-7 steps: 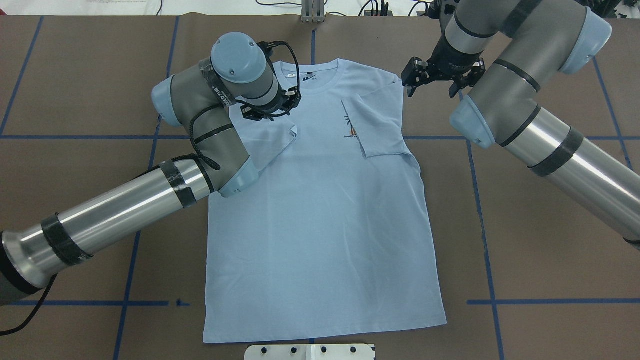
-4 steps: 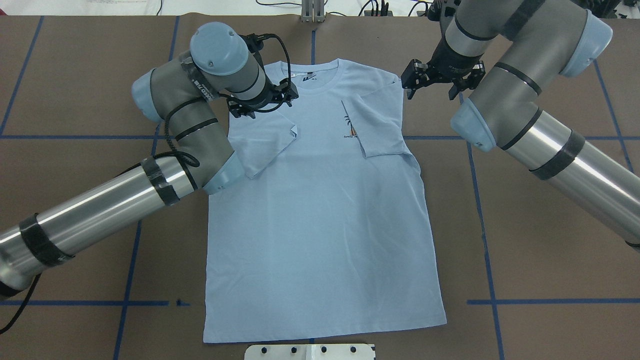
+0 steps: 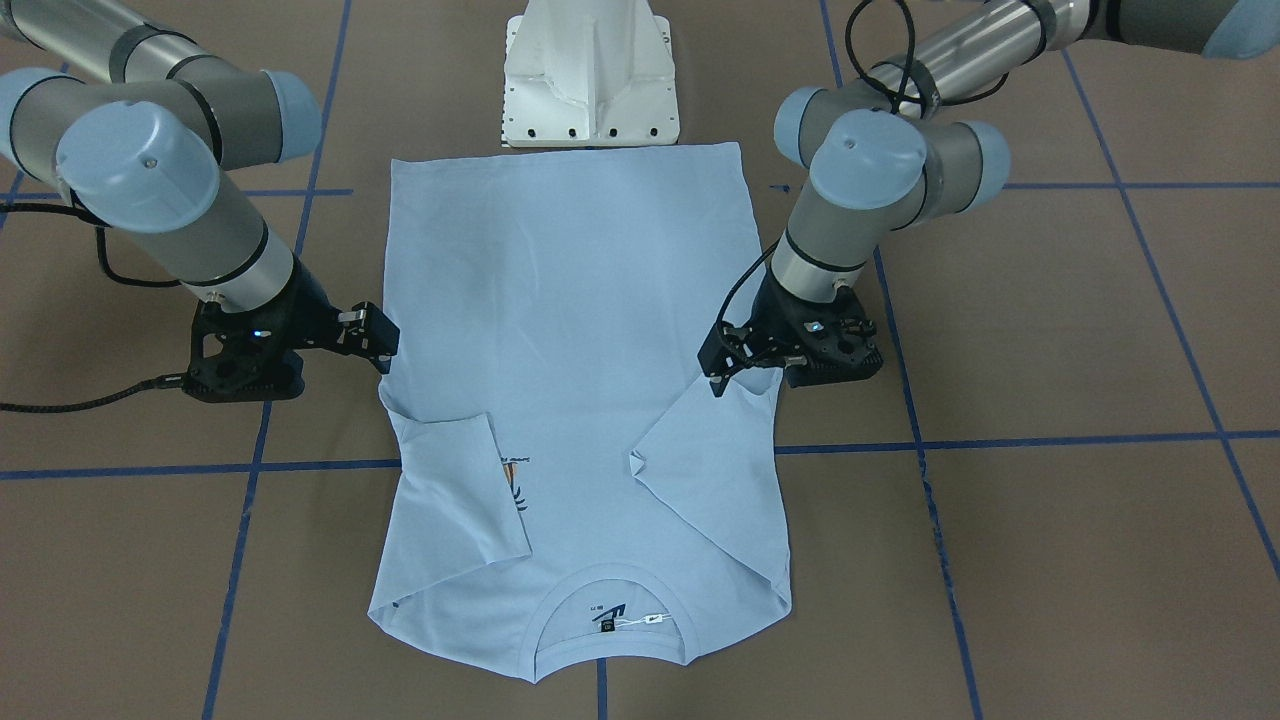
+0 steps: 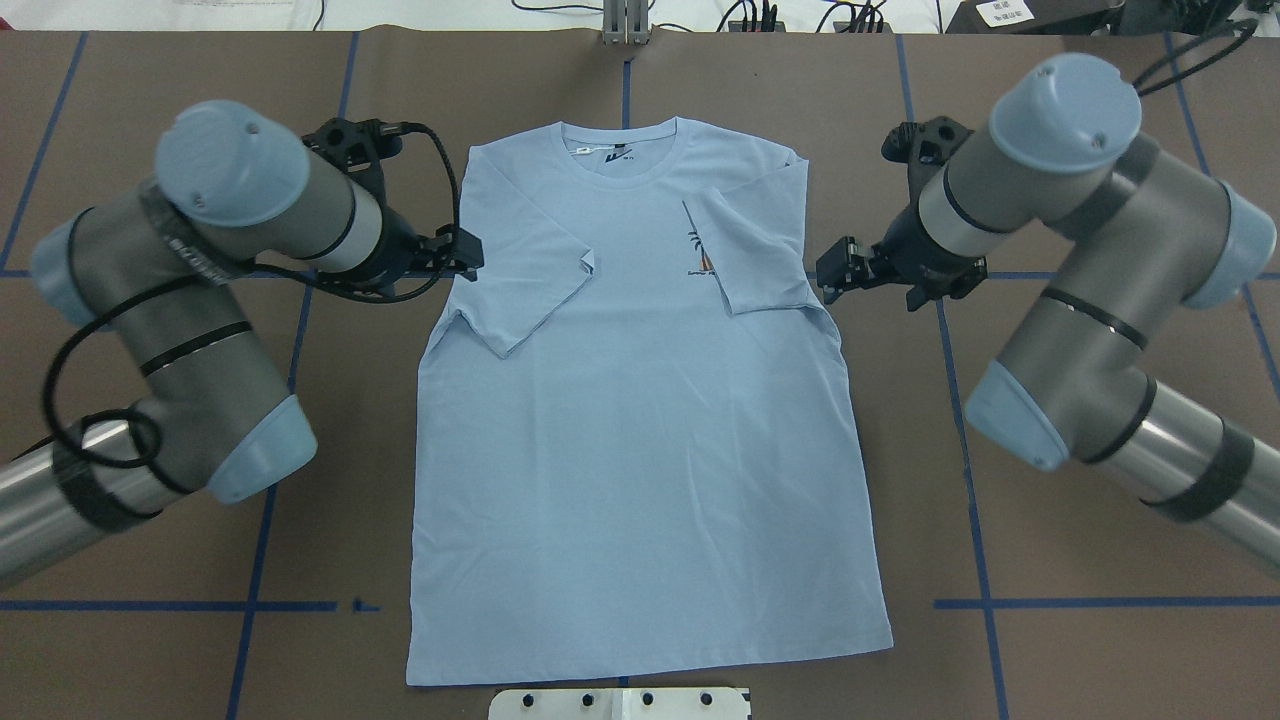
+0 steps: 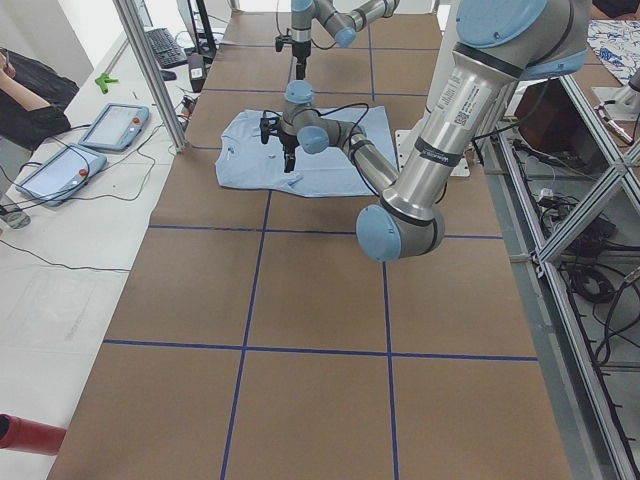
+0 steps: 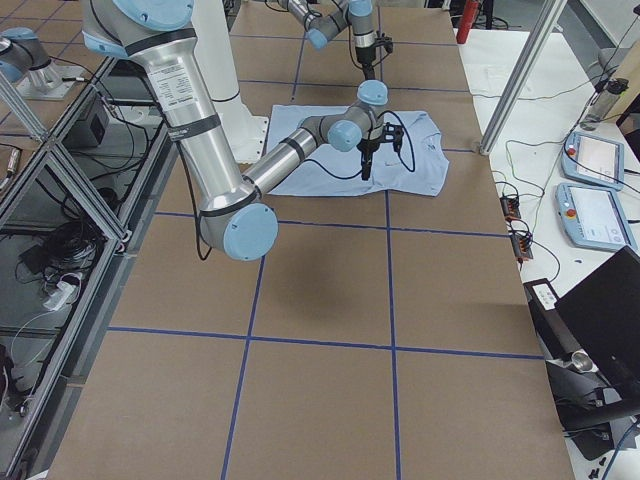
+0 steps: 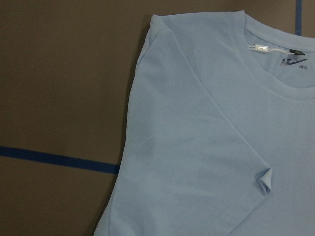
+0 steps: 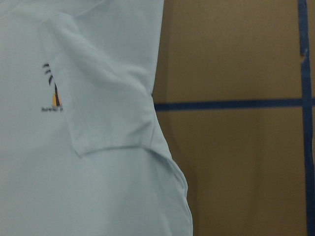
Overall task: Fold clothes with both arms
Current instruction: 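Move the right gripper to the hem corner nearest the robot while the left arm withdraws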
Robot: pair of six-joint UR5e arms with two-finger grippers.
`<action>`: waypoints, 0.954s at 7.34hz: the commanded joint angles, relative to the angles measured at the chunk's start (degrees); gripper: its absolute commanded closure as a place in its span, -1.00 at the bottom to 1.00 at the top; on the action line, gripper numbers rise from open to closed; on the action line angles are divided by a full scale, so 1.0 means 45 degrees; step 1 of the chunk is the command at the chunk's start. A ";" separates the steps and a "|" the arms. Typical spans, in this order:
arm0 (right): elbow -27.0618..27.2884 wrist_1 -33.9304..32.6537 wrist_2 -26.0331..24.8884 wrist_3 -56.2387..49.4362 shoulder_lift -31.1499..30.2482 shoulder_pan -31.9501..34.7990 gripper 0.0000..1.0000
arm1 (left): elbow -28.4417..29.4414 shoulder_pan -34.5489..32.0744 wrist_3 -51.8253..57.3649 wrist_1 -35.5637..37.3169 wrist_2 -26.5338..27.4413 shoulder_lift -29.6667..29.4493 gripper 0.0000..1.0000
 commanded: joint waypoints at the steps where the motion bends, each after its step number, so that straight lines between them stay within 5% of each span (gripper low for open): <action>1: 0.2097 0.2158 -0.1915 0.2313 -0.3220 -0.2531 -1.00 | -0.3239 0.0222 0.0151 0.0188 0.0030 0.2597 -1.00; 4: 0.3414 0.2048 -0.4590 0.4971 -0.4191 -0.6048 -1.00 | -0.4011 0.0478 0.0073 0.0188 0.0089 0.3074 -1.00; 7: 0.3318 0.1461 -0.5283 0.5720 -0.4385 -0.7521 -1.00 | -0.4129 0.0498 0.0073 0.0188 0.0069 0.3035 -1.00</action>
